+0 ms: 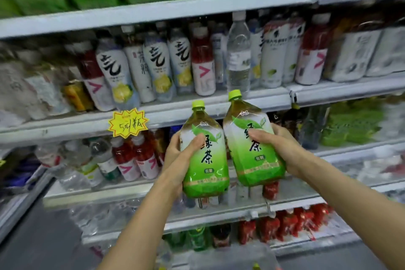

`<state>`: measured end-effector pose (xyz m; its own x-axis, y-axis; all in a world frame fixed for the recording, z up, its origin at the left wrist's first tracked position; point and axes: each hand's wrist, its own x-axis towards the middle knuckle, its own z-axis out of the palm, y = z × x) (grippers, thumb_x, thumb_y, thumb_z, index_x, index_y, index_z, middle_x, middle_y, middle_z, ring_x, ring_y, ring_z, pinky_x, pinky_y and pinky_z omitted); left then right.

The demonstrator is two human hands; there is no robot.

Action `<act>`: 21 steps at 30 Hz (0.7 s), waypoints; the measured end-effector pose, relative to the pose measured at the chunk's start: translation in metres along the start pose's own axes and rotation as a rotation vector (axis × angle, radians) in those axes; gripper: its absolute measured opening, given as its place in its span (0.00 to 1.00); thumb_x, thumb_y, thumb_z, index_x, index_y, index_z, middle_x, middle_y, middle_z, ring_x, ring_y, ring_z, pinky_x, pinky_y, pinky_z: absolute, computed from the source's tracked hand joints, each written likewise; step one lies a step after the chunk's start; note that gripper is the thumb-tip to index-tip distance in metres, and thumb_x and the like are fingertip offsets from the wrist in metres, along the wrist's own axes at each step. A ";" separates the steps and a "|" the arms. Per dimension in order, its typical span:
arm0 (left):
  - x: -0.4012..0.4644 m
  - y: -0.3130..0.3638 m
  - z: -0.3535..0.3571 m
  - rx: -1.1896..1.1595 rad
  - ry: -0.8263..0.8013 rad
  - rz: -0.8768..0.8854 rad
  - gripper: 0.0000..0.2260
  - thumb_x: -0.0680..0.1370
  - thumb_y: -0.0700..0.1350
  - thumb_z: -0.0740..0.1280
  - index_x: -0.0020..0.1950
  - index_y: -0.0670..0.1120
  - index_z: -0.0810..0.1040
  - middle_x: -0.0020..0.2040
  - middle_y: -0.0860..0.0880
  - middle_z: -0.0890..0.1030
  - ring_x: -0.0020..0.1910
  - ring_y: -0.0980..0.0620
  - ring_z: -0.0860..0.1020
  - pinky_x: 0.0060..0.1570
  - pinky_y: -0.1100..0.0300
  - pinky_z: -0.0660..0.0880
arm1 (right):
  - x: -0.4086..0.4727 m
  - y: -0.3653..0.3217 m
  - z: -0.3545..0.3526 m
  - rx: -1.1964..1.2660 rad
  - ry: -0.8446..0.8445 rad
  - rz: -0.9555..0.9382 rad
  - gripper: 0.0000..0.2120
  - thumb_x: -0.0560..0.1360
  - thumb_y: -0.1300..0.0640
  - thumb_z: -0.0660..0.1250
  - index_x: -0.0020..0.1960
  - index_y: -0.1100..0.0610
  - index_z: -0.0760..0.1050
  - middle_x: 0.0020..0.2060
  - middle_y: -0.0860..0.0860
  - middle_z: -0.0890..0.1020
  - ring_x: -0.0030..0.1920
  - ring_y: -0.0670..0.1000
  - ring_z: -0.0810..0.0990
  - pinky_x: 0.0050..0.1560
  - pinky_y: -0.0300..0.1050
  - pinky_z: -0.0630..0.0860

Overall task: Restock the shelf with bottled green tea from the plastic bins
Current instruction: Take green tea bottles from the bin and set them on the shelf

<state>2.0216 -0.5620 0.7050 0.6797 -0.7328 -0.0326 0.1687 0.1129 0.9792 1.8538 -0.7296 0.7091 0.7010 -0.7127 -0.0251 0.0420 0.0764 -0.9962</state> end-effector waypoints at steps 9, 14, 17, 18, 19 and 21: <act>0.023 0.089 0.079 -0.023 -0.028 0.234 0.28 0.62 0.56 0.76 0.61 0.51 0.77 0.52 0.45 0.86 0.46 0.45 0.86 0.43 0.50 0.83 | 0.029 -0.114 -0.049 -0.012 -0.036 -0.276 0.41 0.53 0.44 0.79 0.62 0.60 0.74 0.48 0.59 0.85 0.45 0.59 0.85 0.44 0.55 0.82; 0.043 0.132 0.125 -0.059 -0.040 0.357 0.20 0.64 0.54 0.75 0.53 0.54 0.77 0.46 0.50 0.87 0.41 0.50 0.86 0.39 0.53 0.83 | 0.046 -0.178 -0.075 -0.017 -0.051 -0.445 0.36 0.56 0.44 0.77 0.58 0.61 0.76 0.45 0.58 0.86 0.43 0.58 0.85 0.42 0.52 0.82; 0.057 0.156 0.146 -0.079 -0.029 0.402 0.22 0.64 0.54 0.77 0.55 0.54 0.77 0.49 0.48 0.87 0.45 0.47 0.86 0.45 0.47 0.83 | 0.059 -0.216 -0.085 0.025 -0.068 -0.524 0.29 0.60 0.46 0.77 0.56 0.59 0.78 0.43 0.55 0.86 0.42 0.56 0.85 0.42 0.51 0.82; 0.061 0.164 0.151 -0.082 -0.018 0.419 0.24 0.64 0.54 0.79 0.57 0.53 0.77 0.50 0.48 0.86 0.46 0.46 0.86 0.47 0.45 0.83 | 0.063 -0.229 -0.087 0.038 -0.063 -0.549 0.29 0.60 0.46 0.77 0.56 0.59 0.78 0.42 0.55 0.86 0.42 0.55 0.85 0.42 0.51 0.82; 0.066 0.171 0.155 -0.085 -0.002 0.436 0.26 0.64 0.54 0.80 0.59 0.53 0.77 0.51 0.47 0.86 0.48 0.46 0.86 0.49 0.43 0.83 | 0.068 -0.242 -0.088 0.044 -0.046 -0.577 0.32 0.59 0.45 0.79 0.57 0.59 0.77 0.42 0.54 0.86 0.42 0.54 0.85 0.42 0.51 0.82; 0.077 0.185 0.162 -0.100 0.023 0.470 0.28 0.65 0.54 0.80 0.62 0.51 0.76 0.52 0.46 0.86 0.49 0.45 0.86 0.50 0.43 0.82 | 0.079 -0.266 -0.088 0.049 0.009 -0.631 0.41 0.52 0.40 0.82 0.58 0.59 0.76 0.44 0.54 0.86 0.43 0.55 0.86 0.42 0.52 0.82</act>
<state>1.9892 -0.7060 0.9158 0.7144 -0.5719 0.4031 -0.0932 0.4932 0.8649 1.8348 -0.8677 0.9644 0.5246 -0.6370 0.5648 0.4777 -0.3289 -0.8146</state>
